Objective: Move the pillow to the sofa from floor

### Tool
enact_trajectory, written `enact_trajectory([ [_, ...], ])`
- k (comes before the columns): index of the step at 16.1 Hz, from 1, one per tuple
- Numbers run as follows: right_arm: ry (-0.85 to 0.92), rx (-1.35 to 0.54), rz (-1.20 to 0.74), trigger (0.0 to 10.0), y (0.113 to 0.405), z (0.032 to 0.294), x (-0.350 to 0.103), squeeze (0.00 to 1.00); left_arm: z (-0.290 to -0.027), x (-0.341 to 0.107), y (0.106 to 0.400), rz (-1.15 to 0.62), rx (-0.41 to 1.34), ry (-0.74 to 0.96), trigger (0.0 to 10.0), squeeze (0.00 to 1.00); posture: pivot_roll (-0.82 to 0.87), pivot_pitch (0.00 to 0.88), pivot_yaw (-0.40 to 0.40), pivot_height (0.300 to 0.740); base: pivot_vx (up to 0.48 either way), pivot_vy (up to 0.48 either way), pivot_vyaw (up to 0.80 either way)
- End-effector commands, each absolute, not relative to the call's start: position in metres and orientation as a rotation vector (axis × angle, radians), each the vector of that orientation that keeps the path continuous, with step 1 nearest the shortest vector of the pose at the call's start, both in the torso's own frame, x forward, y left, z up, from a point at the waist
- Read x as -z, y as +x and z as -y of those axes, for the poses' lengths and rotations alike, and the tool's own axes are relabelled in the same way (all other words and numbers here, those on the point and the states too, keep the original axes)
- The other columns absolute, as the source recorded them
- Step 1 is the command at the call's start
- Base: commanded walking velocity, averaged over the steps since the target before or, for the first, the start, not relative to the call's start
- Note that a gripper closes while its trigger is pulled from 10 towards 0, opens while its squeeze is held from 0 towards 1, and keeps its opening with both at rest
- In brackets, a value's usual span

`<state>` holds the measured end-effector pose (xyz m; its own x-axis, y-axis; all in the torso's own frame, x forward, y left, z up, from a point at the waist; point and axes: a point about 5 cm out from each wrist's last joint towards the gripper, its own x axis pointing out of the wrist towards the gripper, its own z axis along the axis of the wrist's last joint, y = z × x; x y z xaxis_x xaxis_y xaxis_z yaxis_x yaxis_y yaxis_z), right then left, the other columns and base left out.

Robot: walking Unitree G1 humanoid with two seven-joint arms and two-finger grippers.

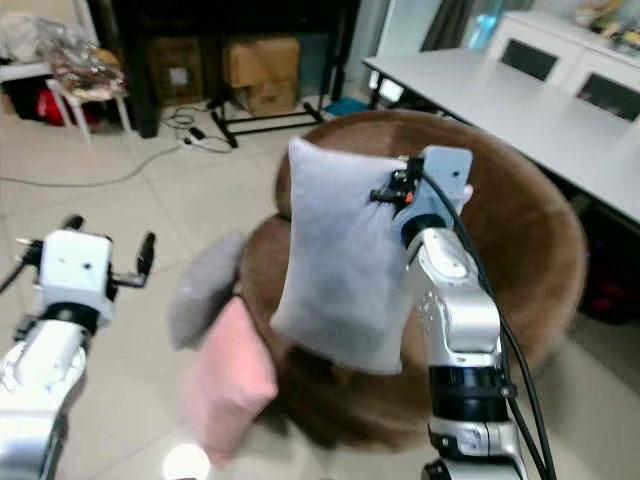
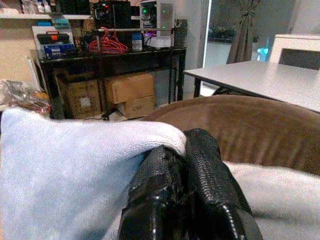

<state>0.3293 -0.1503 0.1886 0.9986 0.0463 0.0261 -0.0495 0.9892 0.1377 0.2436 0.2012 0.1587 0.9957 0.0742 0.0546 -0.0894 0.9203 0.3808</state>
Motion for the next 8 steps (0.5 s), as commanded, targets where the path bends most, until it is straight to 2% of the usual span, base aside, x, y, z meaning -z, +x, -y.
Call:
enact_trajectory([
  [1, 0.138, -0.067, 0.077, 10.0, 0.331, 0.146, -0.2, 0.0, -0.202, -0.156, 0.242, 0.03, -0.095, 0.402, 10.0, 0.0, 0.05, 0.0, -0.127, 0.74, 0.0, -0.416, 0.0],
  [5, 0.124, -0.128, 0.043, 10.0, 0.328, 0.138, -0.192, 0.0, -0.201, -0.156, 0.24, 0.036, -0.097, 0.407, 10.0, 0.0, 0.05, 0.0, -0.116, 0.74, 0.0, -0.406, 0.0],
  [8, 0.106, -0.16, 0.011, 10.0, 0.325, 0.134, -0.183, 0.0, -0.198, -0.155, 0.241, 0.05, -0.088, 0.422, 10.0, 0.0, 0.05, 0.0, -0.112, 0.74, 0.0, 0.0, 0.0],
])
